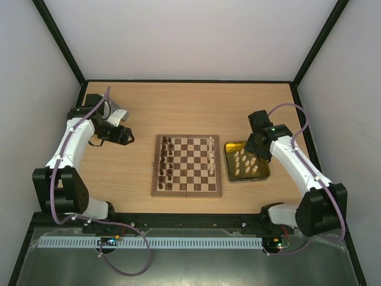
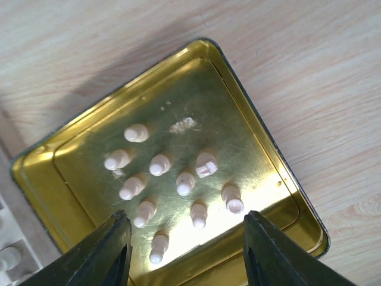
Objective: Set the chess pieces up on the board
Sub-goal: Pick up the chess piece from the storage box.
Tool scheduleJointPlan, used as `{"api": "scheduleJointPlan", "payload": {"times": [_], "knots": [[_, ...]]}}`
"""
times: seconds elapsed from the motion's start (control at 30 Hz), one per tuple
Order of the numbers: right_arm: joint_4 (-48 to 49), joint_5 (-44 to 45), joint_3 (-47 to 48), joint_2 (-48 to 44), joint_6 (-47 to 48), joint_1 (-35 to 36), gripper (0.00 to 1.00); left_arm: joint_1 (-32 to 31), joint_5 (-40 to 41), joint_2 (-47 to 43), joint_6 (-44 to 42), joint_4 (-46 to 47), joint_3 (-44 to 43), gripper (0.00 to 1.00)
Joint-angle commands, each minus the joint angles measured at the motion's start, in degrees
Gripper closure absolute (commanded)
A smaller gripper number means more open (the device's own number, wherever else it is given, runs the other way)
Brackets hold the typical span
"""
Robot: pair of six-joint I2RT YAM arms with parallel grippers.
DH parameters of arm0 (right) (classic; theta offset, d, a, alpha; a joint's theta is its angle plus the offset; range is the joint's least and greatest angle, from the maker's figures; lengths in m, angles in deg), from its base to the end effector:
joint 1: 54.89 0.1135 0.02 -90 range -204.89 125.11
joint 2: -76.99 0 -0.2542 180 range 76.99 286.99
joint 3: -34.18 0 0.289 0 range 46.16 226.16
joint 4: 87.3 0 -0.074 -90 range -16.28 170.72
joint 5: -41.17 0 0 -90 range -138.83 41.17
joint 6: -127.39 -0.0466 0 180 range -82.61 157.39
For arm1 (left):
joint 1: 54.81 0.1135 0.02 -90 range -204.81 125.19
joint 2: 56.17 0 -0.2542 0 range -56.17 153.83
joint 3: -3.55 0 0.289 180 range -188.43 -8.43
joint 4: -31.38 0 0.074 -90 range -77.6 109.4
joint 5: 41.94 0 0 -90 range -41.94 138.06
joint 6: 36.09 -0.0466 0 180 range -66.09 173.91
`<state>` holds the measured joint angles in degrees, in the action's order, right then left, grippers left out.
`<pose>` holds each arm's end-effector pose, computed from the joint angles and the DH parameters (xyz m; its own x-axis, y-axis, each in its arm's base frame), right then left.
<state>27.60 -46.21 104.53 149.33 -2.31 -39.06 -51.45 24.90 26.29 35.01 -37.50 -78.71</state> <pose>0.2687 0.0740 0.2346 -0.8450 0.4237 -0.3264 0.3696 0.9037 0.2163 0.3179 0.0003 0.2554 -0.8542 0.2482 -0.4568 0.3837 0.8939 -0.2319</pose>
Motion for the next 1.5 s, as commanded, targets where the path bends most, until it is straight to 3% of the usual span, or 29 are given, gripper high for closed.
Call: {"api": "scheduleJointPlan", "payload": {"times": [0.0,0.33,0.9,1.47], "knots": [[0.0,-3.6,-2.7,2.4,0.4,-1.2,0.52,-0.1,-2.0,0.7,2.5,3.6,2.3,0.26],[1.4,-8.3,-2.5,8.3,-1.0,-4.5,0.63,-0.4,-3.6,2.1,3.6,5.7,3.6,0.26],[4.5,-11.1,-2.1,14.3,2.5,-11.6,0.66,-0.4,-3.7,0.4,4.1,5.7,6.0,0.26],[6.1,-13.9,-2.3,17.3,3.1,-11.8,0.75,-0.4,-2.7,-0.8,4.3,6.0,6.9,0.26]]}}
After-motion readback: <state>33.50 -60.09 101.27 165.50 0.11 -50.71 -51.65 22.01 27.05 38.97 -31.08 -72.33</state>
